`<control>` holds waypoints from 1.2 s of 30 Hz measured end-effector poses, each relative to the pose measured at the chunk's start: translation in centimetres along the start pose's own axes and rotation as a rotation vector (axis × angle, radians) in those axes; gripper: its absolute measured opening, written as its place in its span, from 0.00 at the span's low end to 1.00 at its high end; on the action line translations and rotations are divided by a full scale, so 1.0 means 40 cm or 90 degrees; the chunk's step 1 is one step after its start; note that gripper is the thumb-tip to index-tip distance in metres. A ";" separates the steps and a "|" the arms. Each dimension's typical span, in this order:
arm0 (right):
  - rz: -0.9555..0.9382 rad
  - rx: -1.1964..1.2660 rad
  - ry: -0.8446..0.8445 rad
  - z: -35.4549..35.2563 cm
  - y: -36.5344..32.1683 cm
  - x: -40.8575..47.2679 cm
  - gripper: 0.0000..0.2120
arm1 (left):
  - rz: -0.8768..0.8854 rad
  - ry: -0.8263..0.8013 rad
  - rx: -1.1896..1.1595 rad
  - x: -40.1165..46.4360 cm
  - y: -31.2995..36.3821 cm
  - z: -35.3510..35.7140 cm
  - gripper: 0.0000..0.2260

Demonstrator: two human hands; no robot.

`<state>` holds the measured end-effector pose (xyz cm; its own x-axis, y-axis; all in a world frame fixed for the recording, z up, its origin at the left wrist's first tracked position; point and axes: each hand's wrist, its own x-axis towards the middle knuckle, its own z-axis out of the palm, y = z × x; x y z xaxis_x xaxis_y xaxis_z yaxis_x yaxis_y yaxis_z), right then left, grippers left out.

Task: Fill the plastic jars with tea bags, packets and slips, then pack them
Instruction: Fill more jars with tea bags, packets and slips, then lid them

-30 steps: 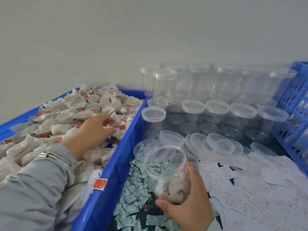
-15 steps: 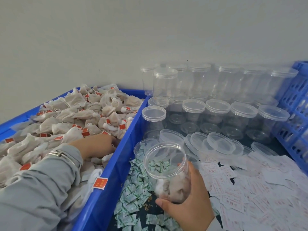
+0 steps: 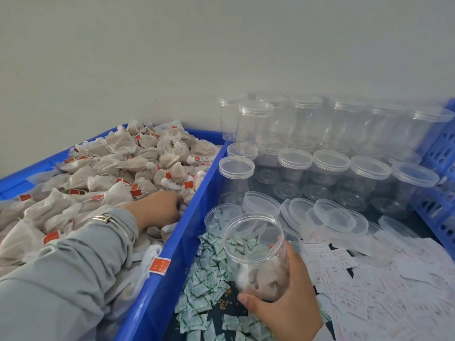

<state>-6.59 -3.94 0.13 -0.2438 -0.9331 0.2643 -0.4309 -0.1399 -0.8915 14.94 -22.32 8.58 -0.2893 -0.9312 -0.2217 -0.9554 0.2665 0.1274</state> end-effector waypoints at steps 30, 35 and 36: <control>0.004 0.026 -0.031 -0.005 -0.013 -0.001 0.47 | 0.338 0.096 -0.872 -0.185 0.213 -0.063 0.12; 0.030 0.073 -0.059 -0.004 -0.009 0.003 0.54 | 0.369 0.161 -0.518 -0.197 0.222 -0.037 0.14; 0.030 0.077 -0.061 -0.004 -0.008 0.004 0.55 | 0.368 0.171 -0.464 -0.198 0.223 -0.032 0.13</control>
<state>-6.62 -3.99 0.50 -0.1744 -0.9661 0.1903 -0.3117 -0.1292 -0.9414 8.78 -12.87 12.70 -0.5933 -0.7547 0.2800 -0.3728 0.5659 0.7354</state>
